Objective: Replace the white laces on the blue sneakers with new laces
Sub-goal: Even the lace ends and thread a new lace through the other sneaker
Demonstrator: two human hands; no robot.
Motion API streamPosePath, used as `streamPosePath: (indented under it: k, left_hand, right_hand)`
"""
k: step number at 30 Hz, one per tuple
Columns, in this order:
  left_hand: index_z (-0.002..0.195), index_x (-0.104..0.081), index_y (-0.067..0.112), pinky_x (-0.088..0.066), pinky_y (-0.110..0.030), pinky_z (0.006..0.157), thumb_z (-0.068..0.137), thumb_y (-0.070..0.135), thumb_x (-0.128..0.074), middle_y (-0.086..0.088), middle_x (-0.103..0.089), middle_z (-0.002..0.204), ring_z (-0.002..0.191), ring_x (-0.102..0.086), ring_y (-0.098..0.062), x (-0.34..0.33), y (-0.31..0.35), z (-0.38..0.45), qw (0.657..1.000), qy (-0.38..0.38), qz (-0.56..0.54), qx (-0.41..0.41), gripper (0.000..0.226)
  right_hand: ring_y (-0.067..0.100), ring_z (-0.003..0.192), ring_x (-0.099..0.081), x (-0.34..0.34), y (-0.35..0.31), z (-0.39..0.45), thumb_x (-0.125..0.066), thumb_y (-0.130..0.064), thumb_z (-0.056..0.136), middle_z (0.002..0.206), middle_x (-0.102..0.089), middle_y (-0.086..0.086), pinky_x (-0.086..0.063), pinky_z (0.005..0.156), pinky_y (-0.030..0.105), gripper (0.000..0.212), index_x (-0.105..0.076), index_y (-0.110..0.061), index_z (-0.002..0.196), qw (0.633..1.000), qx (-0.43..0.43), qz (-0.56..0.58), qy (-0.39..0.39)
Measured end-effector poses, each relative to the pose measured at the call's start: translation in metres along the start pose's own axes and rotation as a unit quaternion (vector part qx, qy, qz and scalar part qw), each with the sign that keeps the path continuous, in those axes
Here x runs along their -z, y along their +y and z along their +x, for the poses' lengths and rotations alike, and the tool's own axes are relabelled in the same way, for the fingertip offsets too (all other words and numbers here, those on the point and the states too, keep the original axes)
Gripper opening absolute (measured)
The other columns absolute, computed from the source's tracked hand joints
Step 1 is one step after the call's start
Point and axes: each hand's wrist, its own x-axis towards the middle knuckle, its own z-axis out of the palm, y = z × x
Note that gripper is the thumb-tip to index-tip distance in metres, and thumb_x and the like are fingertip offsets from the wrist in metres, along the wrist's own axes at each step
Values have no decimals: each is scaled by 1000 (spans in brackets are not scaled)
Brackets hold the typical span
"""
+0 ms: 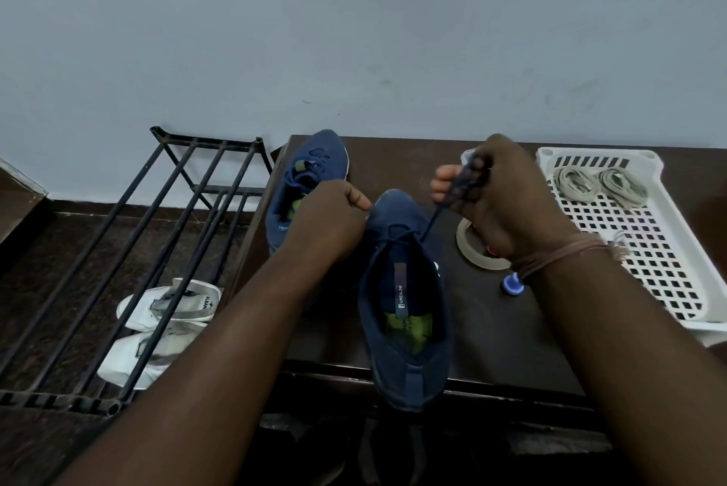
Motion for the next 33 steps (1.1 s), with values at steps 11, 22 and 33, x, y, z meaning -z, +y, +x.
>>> streamPosePath:
  k: [11,22,33]
  left_hand:
    - [105,-76,5,-54,-40,88,94,3,-58,-15,-71,111,101,-66,-30,-6,-6,0,987,-100,127,9,21]
    - [89,-71,1,-54,-38,74,94,18,-62,-13,-70,89,85,-67,-28,-18,-16,7,983,-101,151,1,19]
    - [76,-56,3,-38,-31,54,92,18,-57,-12,-56,76,67,-54,-24,-13,-14,13,986,-102,129,35,23]
  right_hand:
    - [26,88,-65,-6,17,-18,-63,-28,95,91,-68,6,-44,67,26,18,-70,-11,93,919,-74,-333,-198]
    - [14,81,-57,-10,22,-17,-65,-25,94,97,-67,-2,-43,60,21,16,-69,-15,106,910,-17,-364,-201]
    - [16,80,-57,-5,22,-19,-60,-23,95,94,-61,-1,-47,66,25,18,-63,-16,112,895,-25,-397,-202]
